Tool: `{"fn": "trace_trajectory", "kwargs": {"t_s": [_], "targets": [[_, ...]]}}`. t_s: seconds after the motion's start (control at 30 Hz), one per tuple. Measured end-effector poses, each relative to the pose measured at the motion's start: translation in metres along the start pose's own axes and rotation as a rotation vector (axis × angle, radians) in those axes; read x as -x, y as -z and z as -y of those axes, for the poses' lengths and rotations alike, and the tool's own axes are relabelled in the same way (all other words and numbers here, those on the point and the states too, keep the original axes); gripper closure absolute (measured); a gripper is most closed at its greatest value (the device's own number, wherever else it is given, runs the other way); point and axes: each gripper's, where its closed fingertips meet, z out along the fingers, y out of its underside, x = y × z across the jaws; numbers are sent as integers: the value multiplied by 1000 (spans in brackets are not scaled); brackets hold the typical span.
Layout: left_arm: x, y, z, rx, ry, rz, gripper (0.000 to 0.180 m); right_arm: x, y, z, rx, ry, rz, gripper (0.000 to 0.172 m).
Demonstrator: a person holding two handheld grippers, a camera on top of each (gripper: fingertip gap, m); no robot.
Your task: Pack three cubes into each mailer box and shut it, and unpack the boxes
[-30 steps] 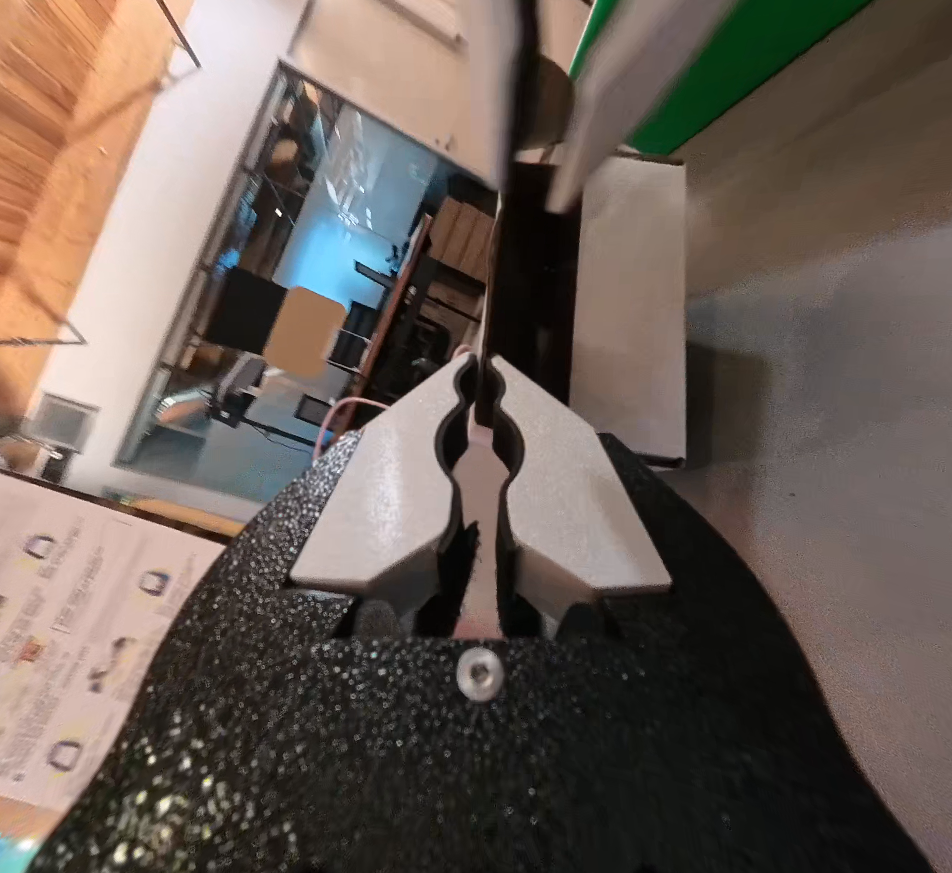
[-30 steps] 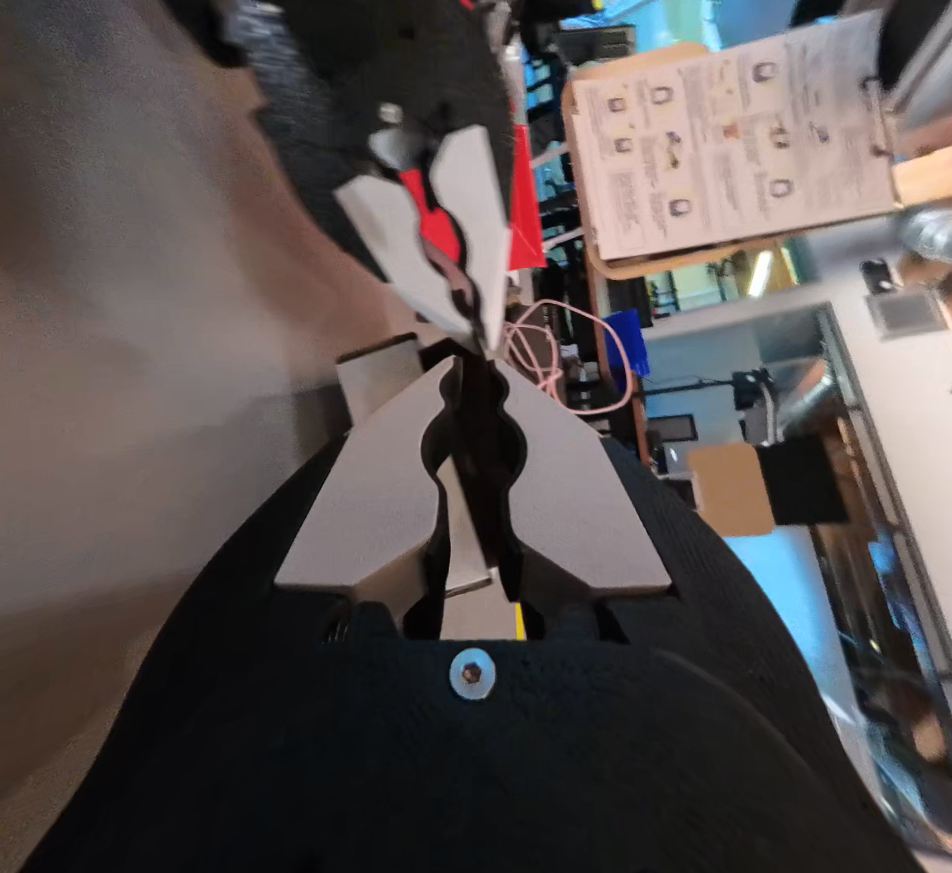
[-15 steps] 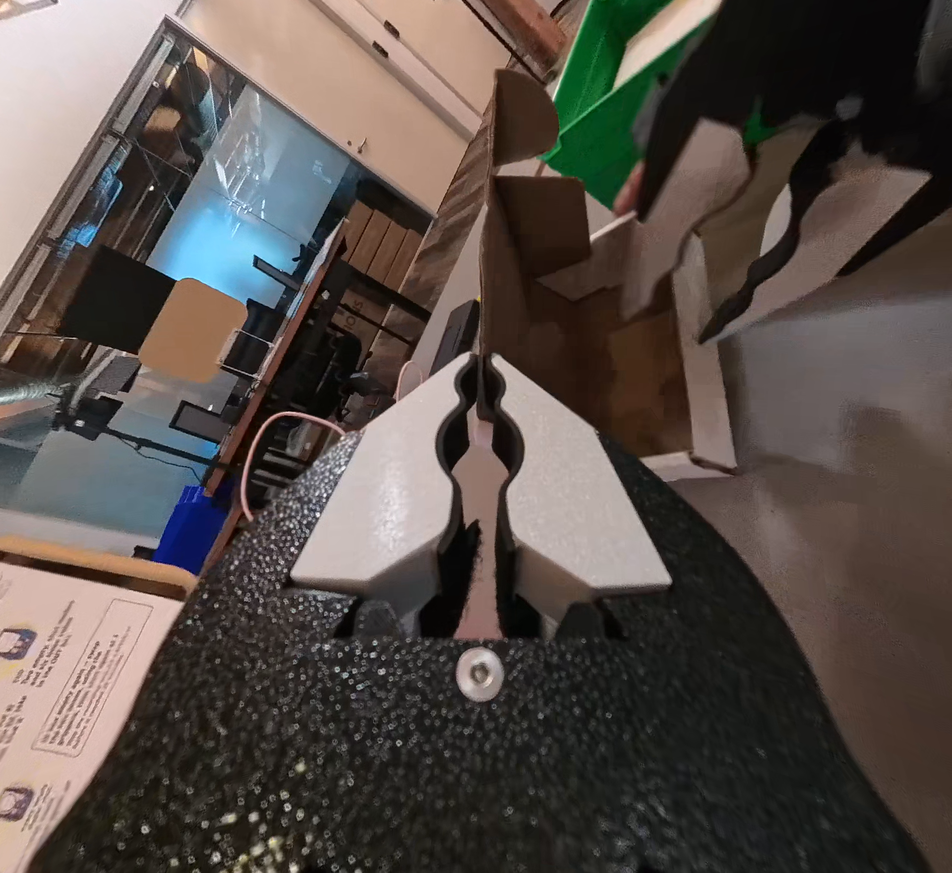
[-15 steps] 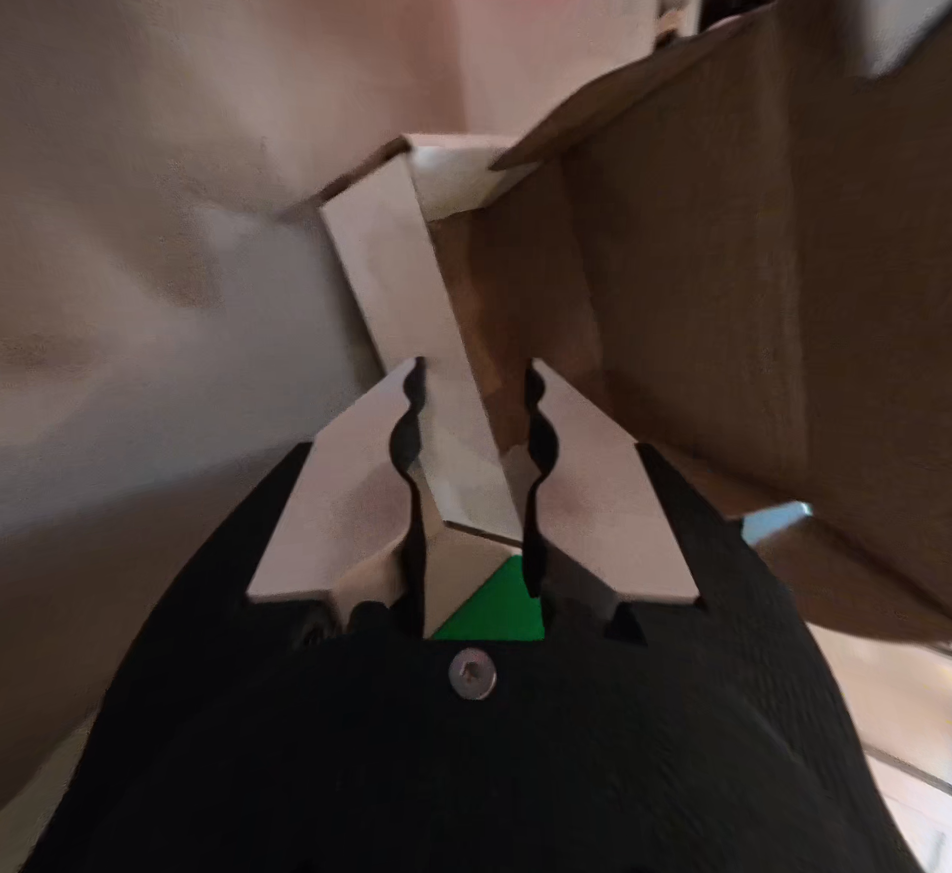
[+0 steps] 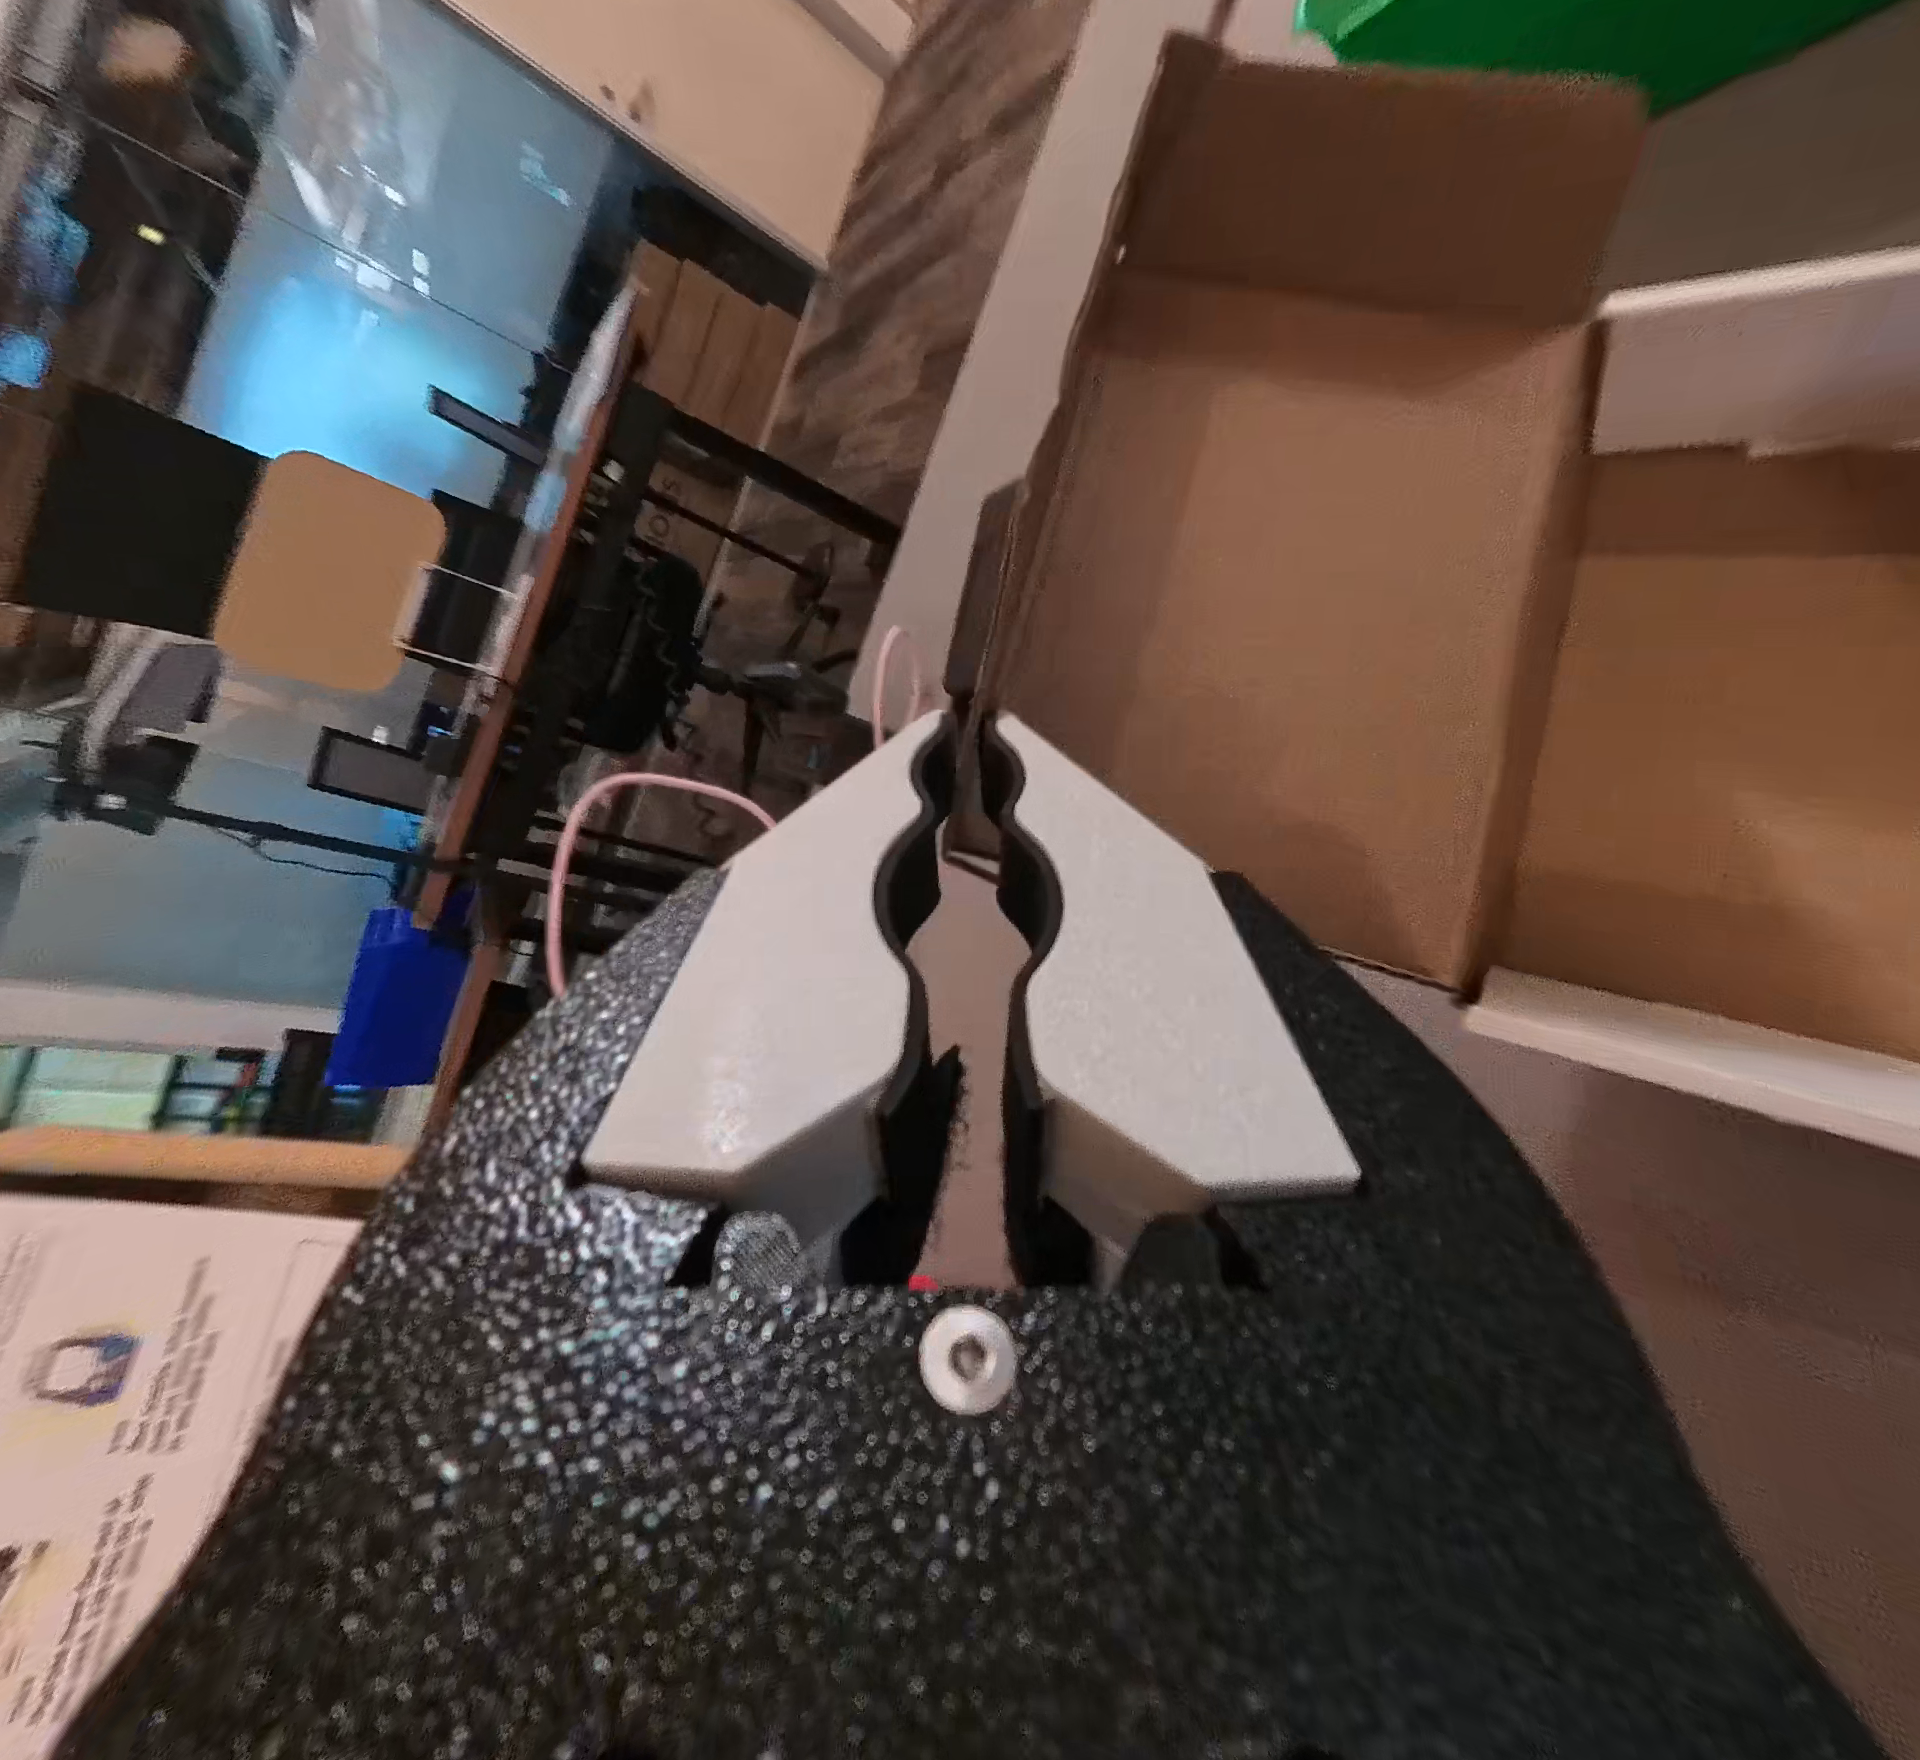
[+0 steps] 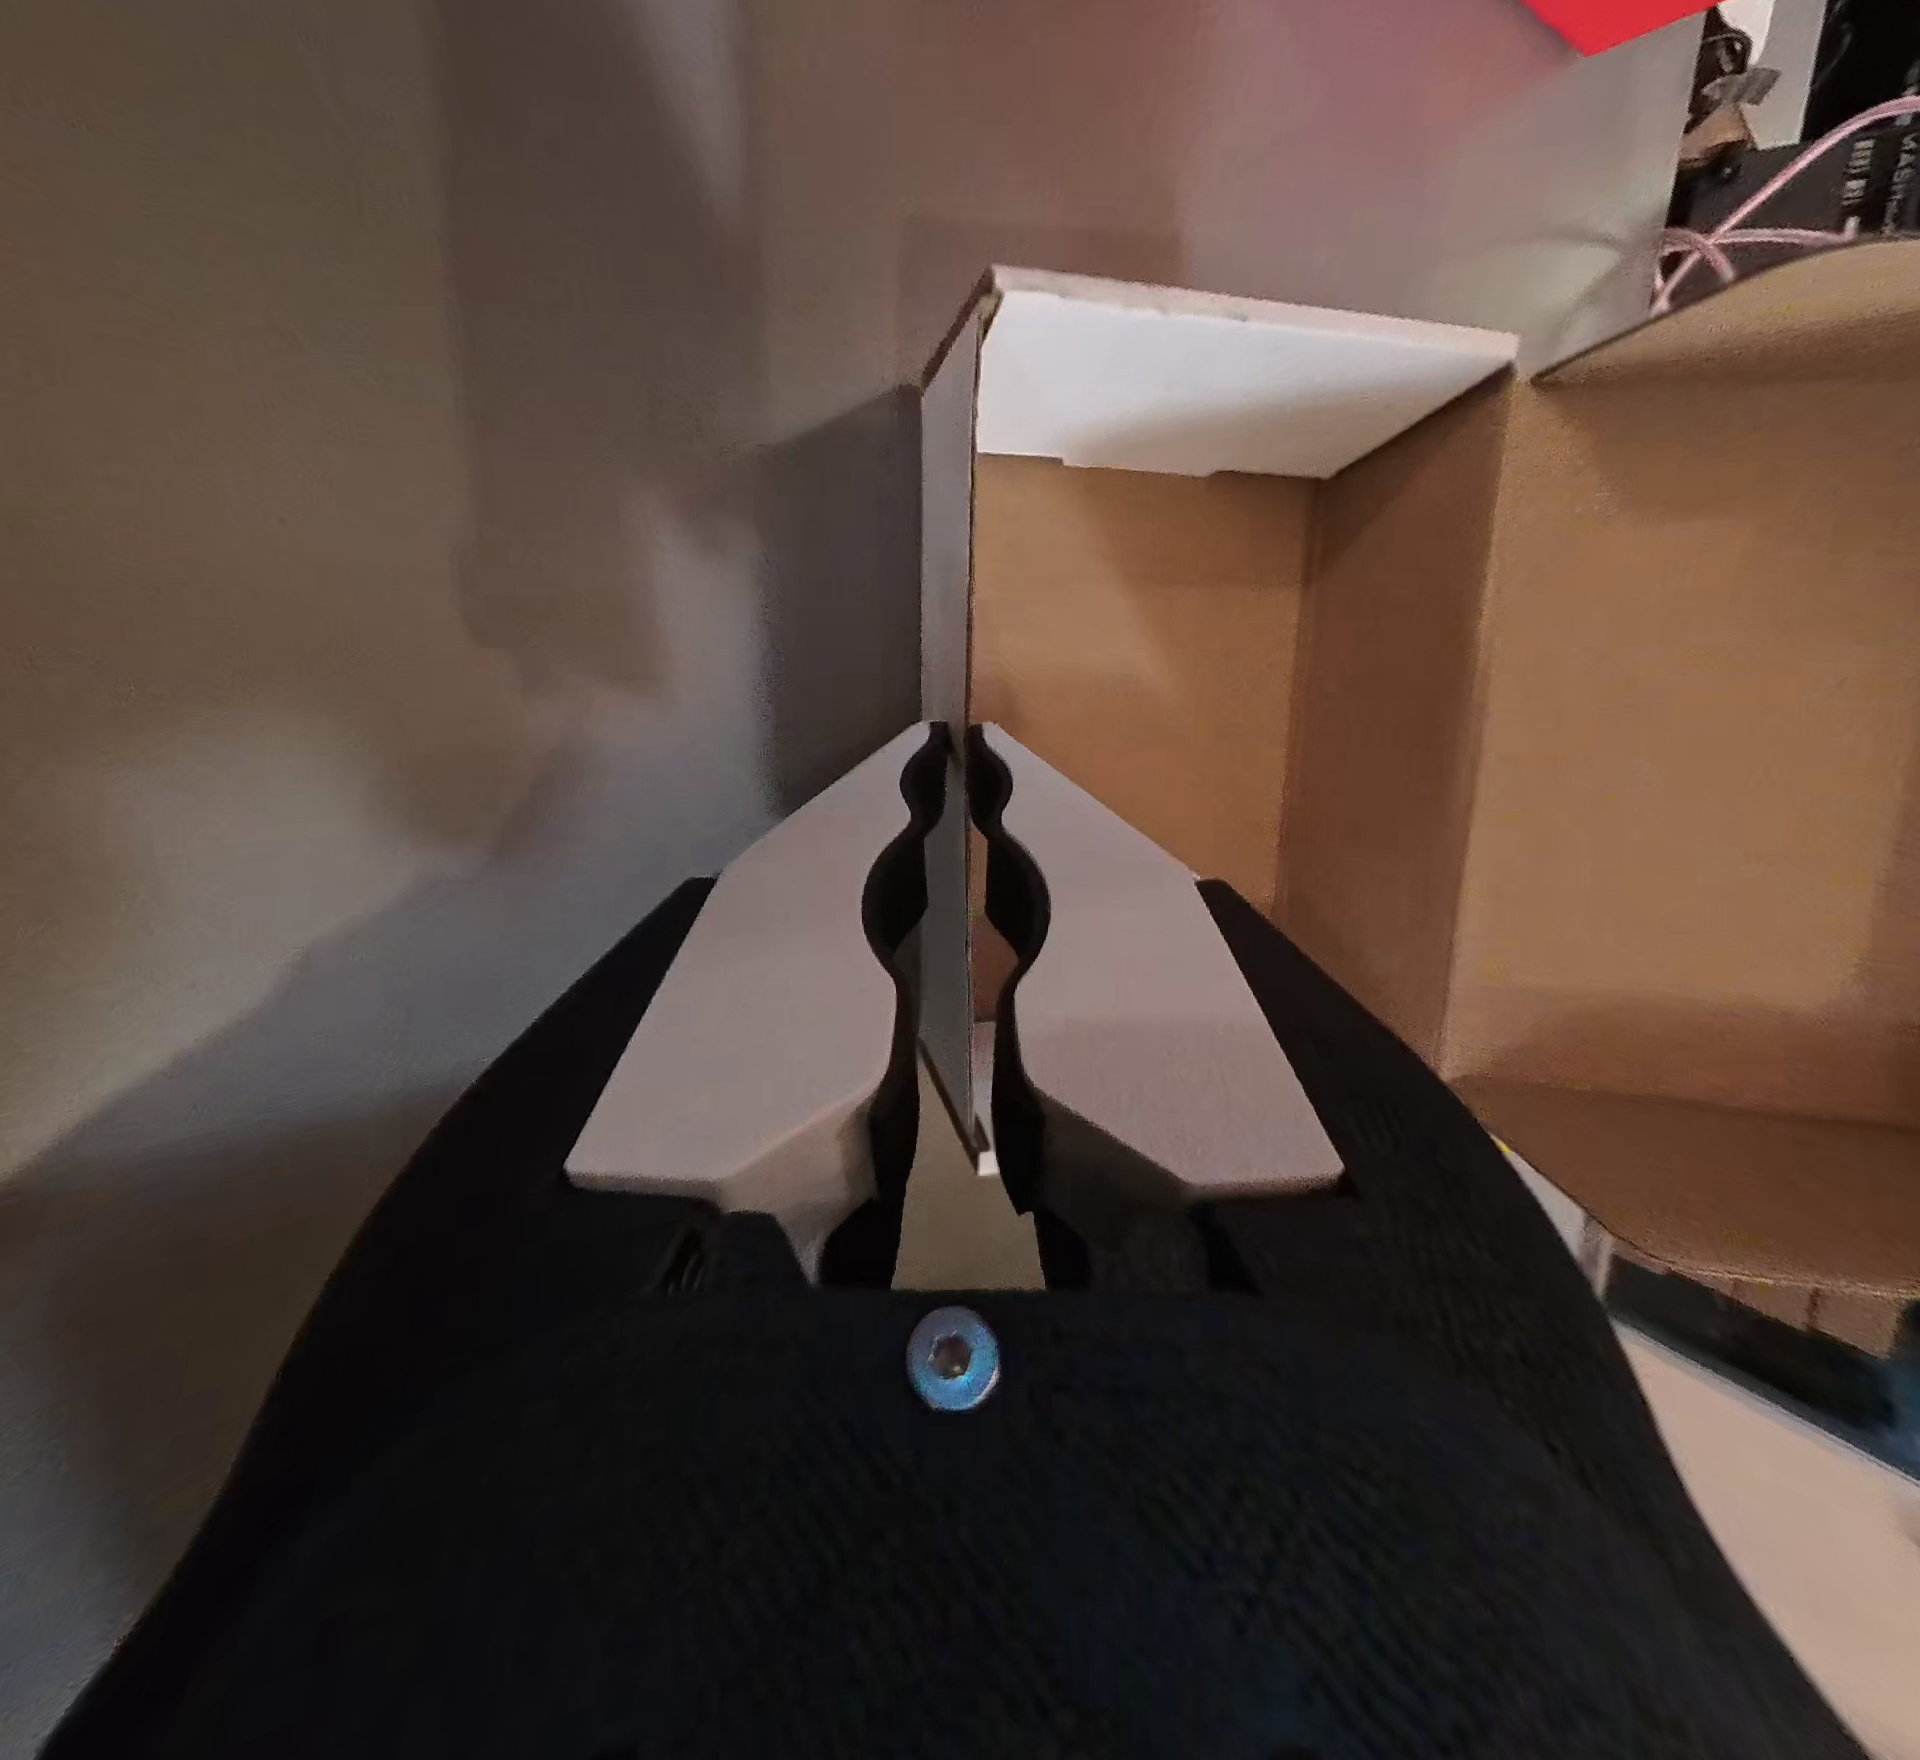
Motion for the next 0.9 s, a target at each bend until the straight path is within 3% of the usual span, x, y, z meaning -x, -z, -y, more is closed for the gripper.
{"fn": "trace_trajectory", "kwargs": {"t_s": [0.27,0.43,0.5,0.63,0.7,0.77,0.9], "targets": [[-34,-63,-57,164,100,-317,178,1,-1,12,-6,-2,-14,165],[-37,-74,-58,165,185,-339,173,1,-2,15,-17,-50,-6,165],[-28,-74,-52,128,211,-277,161,1,-2,16,-22,-69,-6,163],[-6,-44,-45,82,394,-300,88,-9,7,21,-95,-58,-68,154],[14,-14,-58,90,405,-299,70,-19,22,27,-164,-70,-116,138],[32,21,-75,99,426,-321,68,-33,43,34,-245,-87,-183,127],[46,85,-120,161,504,-381,85,-63,84,40,-394,-104,-350,129]]}}
